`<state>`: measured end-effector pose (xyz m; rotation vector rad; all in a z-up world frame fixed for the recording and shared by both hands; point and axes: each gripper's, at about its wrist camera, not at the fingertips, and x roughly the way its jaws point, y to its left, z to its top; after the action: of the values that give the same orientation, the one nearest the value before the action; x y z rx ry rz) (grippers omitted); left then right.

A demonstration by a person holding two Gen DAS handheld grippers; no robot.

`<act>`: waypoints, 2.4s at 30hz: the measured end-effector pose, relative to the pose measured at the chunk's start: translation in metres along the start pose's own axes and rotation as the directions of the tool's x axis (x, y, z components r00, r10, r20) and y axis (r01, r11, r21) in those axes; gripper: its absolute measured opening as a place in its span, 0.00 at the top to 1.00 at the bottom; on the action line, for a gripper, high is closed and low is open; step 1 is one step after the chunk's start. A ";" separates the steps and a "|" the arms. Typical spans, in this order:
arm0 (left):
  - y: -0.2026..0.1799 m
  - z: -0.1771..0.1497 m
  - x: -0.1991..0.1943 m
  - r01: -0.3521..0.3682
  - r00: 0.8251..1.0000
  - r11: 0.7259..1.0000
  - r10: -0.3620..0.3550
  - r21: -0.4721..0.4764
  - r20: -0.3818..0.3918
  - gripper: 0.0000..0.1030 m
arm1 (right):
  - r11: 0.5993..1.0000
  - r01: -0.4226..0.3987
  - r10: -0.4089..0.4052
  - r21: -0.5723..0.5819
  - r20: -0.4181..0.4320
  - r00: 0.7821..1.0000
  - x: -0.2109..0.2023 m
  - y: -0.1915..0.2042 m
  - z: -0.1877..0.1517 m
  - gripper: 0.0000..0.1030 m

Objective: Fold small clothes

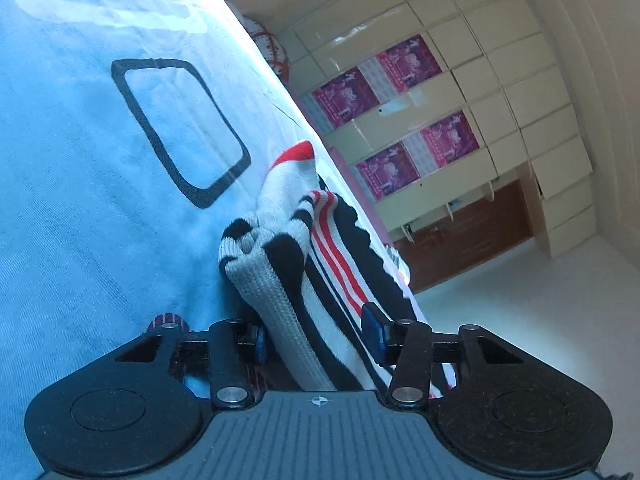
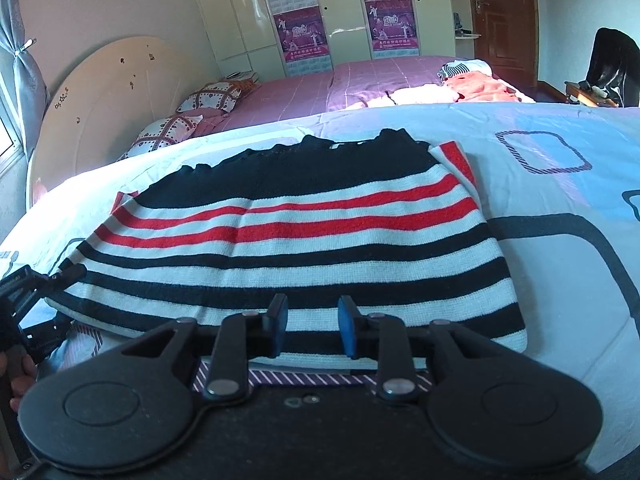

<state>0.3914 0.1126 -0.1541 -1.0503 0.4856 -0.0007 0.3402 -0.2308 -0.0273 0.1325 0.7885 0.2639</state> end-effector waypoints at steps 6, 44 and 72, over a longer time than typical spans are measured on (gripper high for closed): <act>-0.008 0.002 0.040 -0.014 0.998 0.999 0.017 -0.036 0.065 0.56 | 1.000 0.000 0.000 0.019 -0.008 1.000 0.013 0.011 0.007 0.74; -0.006 -0.021 0.031 -0.088 0.986 0.996 0.083 0.028 0.142 0.86 | 0.975 -0.165 0.160 -0.146 -0.044 0.986 0.092 0.025 0.034 0.97; -0.097 -0.006 -0.003 -0.090 0.987 0.956 0.049 0.281 0.150 0.86 | 0.948 -0.317 0.318 -0.043 0.031 0.948 0.096 -0.012 0.018 1.00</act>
<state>0.4087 0.0586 -0.0745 -0.7418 0.3794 0.0643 0.4197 -0.2151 -0.0823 0.2289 0.7225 0.5803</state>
